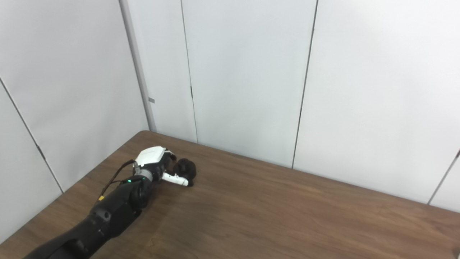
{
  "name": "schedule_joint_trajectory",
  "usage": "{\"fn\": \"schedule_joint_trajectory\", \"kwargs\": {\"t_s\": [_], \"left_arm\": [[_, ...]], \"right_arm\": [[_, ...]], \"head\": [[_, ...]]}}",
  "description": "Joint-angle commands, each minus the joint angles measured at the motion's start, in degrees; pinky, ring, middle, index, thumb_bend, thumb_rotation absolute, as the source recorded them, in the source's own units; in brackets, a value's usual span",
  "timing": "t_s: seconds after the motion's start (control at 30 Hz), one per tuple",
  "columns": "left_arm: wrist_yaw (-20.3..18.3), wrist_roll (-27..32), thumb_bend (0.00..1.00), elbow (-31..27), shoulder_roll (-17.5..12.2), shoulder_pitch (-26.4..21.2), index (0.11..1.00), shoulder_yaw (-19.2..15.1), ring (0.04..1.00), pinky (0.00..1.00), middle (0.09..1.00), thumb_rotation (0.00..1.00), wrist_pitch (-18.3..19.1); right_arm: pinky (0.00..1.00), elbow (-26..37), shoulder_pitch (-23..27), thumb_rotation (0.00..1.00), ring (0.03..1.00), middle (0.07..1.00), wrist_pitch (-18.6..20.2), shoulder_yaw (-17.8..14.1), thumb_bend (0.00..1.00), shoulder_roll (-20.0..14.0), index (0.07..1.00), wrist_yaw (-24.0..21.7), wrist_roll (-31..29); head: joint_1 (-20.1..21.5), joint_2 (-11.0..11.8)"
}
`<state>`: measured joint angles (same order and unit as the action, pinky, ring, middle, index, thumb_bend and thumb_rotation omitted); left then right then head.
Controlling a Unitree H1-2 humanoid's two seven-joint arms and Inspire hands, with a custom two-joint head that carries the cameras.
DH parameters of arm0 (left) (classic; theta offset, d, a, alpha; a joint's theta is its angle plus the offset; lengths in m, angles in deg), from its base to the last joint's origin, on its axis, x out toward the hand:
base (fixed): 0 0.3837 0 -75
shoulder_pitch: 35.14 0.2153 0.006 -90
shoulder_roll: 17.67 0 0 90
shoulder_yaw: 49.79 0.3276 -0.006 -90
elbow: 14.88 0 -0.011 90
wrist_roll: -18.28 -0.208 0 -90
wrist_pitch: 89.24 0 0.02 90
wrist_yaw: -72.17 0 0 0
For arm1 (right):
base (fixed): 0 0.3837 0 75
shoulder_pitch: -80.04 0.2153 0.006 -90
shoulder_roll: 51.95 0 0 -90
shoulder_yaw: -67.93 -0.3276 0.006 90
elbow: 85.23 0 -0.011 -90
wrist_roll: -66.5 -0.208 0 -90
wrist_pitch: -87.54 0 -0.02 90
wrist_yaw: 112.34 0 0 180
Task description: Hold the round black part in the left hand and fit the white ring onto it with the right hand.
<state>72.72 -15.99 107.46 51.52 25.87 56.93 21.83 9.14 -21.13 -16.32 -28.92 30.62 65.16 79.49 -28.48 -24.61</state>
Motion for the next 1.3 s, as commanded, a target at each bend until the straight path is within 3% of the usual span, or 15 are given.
{"fn": "schedule_joint_trajectory", "kwargs": {"t_s": [0.0,0.4,0.87,1.1,1.17,1.27], "left_arm": [[-1.9,0.2,0.53,0.5,0.6,3.9,0.48,1.2,1.0,1.0,0.926,0.06,-1.5],[1.1,1.9,0.52,0.3,2.6,6.5,0.48,-1.1,1.0,1.0,0.916,0.05,-6.0],[1.4,2.7,0.52,0.4,3.4,6.5,0.484,-1.9,1.0,1.0,0.914,0.05,-7.2],[-0.2,2.9,0.52,-1.0,3.1,6.6,0.491,-1.6,1.0,1.0,0.938,0.06,-5.8],[-0.9,3.2,0.88,-1.3,3.0,6.6,0.626,-1.6,1.0,1.0,0.969,0.12,-5.2],[-1.8,3.3,0.99,-1.7,3.0,6.5,0.724,-1.4,1.0,1.0,0.995,0.2,-4.4]], "right_arm": [[1.0,0.5,0.2,0.52,1.0,1.0,0.8,-0.8,0.45,-0.8,0.98,0.0,-0.6],[1.0,0.7,0.1,0.54,1.0,1.0,1.1,-1.0,0.47,-1.0,0.985,-0.2,-0.5],[1.0,0.2,0.3,0.54,1.0,1.0,1.0,-1.0,0.49,-1.0,0.986,-0.4,-1.1],[1.0,0.1,0.3,0.56,1.0,1.0,1.1,-0.9,0.5,-1.0,0.996,-0.4,-0.8],[1.0,0.3,0.3,0.55,1.0,1.0,1.2,-0.8,0.49,-0.9,0.995,-0.4,-0.9],[1.0,1.1,0.2,0.53,1.0,1.0,2.1,-0.8,0.48,-0.8,0.989,-0.6,-1.0]], "head": [[-0.1,-0.1],[-0.1,-0.5],[-0.1,-0.5],[-0.1,-0.5],[-0.1,-0.4],[-0.1,-0.5]]}}
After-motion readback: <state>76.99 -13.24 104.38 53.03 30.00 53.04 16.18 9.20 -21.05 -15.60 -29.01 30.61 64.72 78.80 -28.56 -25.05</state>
